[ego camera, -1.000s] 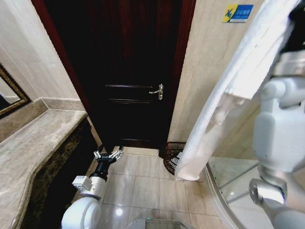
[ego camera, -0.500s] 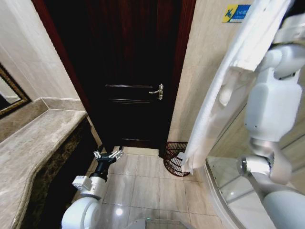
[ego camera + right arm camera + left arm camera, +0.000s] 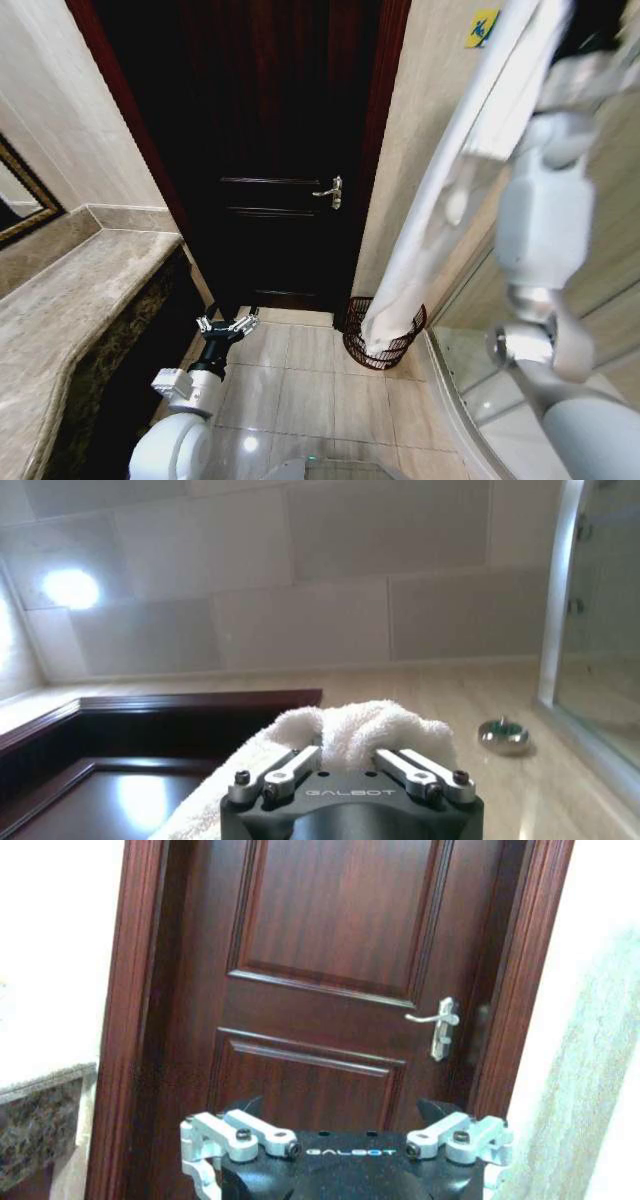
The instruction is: Discard the used towel into the hamper.
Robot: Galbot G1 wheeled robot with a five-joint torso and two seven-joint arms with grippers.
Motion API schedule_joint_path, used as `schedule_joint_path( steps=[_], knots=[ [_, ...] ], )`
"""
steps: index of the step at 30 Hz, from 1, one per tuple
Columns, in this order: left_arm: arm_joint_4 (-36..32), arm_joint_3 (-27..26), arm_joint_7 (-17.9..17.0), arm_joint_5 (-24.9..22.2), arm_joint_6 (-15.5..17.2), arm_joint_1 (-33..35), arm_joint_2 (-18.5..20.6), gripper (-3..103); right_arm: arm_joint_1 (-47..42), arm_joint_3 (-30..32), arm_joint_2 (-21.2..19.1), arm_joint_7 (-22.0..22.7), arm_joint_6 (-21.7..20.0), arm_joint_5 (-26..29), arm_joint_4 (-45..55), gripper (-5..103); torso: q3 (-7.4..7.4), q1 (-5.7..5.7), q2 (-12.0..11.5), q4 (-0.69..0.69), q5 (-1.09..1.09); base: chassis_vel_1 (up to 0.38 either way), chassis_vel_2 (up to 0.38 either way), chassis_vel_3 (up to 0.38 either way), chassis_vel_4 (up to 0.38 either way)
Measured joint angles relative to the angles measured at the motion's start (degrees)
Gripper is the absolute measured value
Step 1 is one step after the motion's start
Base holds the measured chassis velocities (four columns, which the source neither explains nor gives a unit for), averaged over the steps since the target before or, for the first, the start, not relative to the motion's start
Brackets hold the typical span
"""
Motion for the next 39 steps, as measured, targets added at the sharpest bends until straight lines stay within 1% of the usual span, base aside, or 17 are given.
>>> schedule_joint_path(
  steps=[3,7,8,12,13,20,39],
  knots=[
    [0.0,0.0,0.0,0.0,0.0,0.0,0.0,100,-1.63,0.09,0.45,-1.0,1.4,-0.07,-1.29,7,0.0,0.0,0.0,0.0,-0.01,0.0,0.0,0.0,0.0],
    [0.0,0.0,0.0,0.0,0.0,0.0,0.0,100,-2.99,0.68,0.49,-1.68,2.21,-0.11,-2.05,7,-0.01,0.0,0.0,0.0,-0.01,0.0,0.0,0.0,0.0],
    [0.0,0.0,0.0,0.0,0.0,0.0,0.0,100,-2.99,0.68,0.49,-1.68,2.21,-0.11,-2.05,7,-0.01,0.0,0.0,0.0,-0.01,0.0,0.0,0.0,0.0],
    [0.0,0.0,0.0,0.0,0.0,0.0,-0.01,100,-8.36,2.29,-0.08,-2.46,1.9,-0.15,-0.04,7,-0.01,0.0,0.0,0.0,0.01,0.0,0.0,0.0,0.0],
    [0.0,0.0,0.0,0.0,0.0,0.0,-0.01,100,-8.36,2.29,-0.08,-2.46,1.9,-0.15,-0.04,7,-0.01,0.0,0.0,0.0,0.01,0.0,0.0,0.0,0.0],
    [0.0,0.0,0.0,0.0,0.0,0.0,-0.01,100,-18.25,4.13,-0.16,-2.54,1.42,-0.01,4.53,7,-0.01,-0.01,0.01,-0.01,0.01,0.0,0.0,0.0,0.0],
    [0.0,0.0,0.0,0.0,0.0,0.0,-0.01,100,-30.42,8.53,0.56,-4.26,2.58,-0.26,6.05,7,-0.01,-0.01,0.01,0.0,0.0,0.0,0.0,0.0,0.0]
  ],
)
